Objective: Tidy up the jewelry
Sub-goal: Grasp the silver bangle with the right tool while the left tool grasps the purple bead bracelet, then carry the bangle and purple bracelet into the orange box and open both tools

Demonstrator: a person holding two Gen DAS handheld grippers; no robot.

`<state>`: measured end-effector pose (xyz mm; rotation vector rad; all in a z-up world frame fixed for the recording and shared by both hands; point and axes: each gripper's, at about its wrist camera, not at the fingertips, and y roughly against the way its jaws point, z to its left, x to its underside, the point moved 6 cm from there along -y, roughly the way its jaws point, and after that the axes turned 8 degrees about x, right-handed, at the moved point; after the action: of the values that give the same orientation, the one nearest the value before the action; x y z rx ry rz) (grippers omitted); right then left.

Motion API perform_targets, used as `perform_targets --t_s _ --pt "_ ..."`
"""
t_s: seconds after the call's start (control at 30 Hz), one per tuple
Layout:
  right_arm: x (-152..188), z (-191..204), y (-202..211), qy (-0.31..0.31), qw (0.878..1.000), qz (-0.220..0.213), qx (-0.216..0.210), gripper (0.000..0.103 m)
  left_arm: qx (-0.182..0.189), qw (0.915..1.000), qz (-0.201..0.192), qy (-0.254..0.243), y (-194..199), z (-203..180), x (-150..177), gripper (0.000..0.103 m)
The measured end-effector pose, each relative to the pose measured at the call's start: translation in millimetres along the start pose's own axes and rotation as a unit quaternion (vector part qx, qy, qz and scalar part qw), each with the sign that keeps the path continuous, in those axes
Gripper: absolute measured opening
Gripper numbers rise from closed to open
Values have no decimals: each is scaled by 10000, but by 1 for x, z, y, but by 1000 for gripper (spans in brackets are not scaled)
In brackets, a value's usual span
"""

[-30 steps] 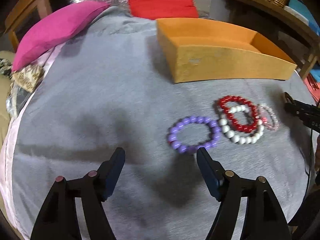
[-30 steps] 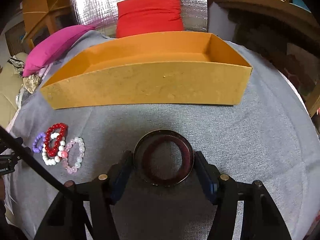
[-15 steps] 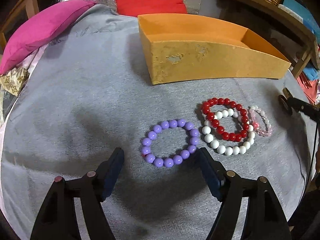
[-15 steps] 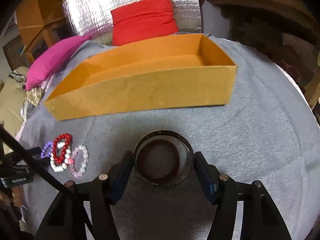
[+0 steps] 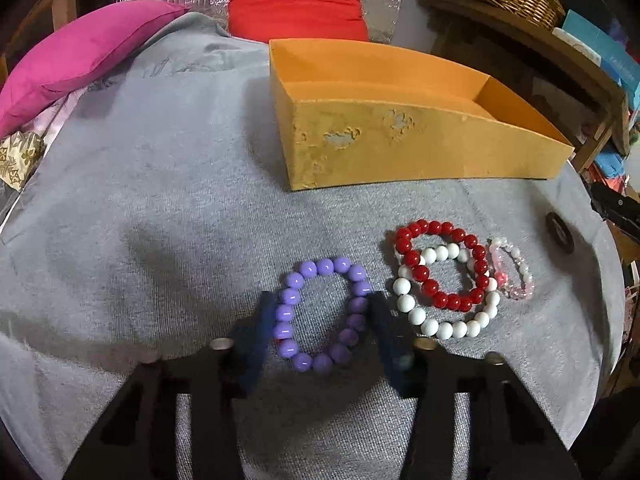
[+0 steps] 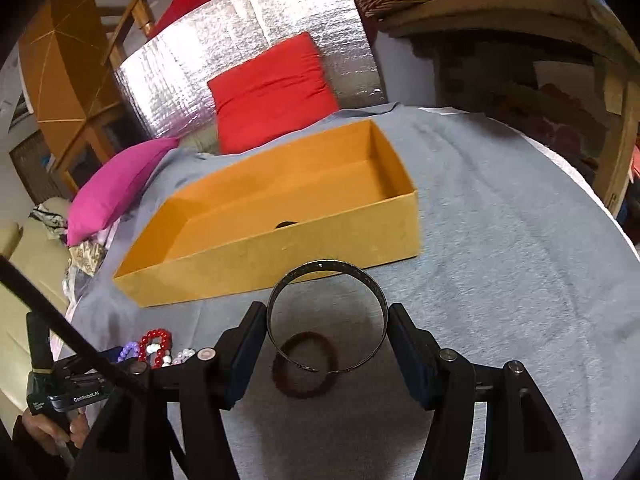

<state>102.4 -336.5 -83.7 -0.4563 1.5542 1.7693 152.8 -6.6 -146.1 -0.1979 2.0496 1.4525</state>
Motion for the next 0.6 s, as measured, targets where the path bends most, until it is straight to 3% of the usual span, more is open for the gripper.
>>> perform_targets --t_s 0.13,0.57,0.6 --pt "-4 -4 -1 -25 10000 -9 37 64 -10 10000 -49 48 3 3 1 19" --pt "-9 -9 5 -89 9997 -206 72 64 -138 9989 -442 117 31 9 -11 19" --pt "-9 -9 5 -102 9997 -220 80 64 -126 9985 -512 132 36 8 -13 10"
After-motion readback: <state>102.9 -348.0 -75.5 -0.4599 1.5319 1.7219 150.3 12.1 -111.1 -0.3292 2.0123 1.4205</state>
